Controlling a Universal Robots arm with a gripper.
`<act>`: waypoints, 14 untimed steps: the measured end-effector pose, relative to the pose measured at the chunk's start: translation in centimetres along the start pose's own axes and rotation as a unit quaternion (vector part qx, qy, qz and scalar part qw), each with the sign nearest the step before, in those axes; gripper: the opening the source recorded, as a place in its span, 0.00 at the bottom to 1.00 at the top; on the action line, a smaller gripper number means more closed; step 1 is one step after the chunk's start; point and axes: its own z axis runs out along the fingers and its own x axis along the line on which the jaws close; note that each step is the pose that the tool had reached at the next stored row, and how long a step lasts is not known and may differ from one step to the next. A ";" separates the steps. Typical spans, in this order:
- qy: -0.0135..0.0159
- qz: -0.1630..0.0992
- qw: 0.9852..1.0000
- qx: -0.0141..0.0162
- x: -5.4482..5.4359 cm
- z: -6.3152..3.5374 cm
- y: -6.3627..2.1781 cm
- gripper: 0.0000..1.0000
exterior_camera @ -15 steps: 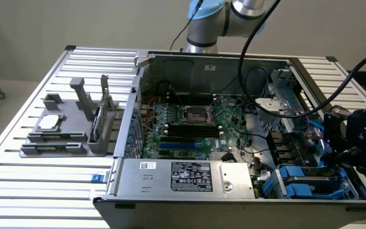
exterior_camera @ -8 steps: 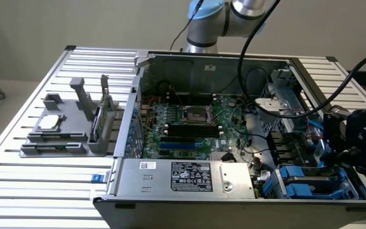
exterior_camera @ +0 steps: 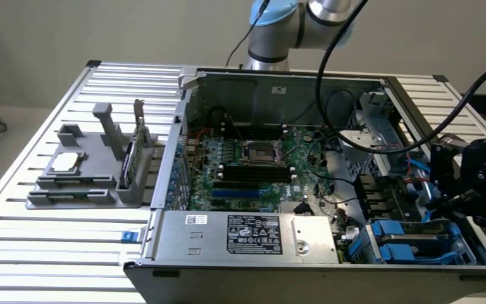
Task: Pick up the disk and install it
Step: 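Insert the second disk wire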
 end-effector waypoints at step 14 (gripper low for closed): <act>0.001 0.008 1.000 0.014 0.2 -0.05 -0.46 0.16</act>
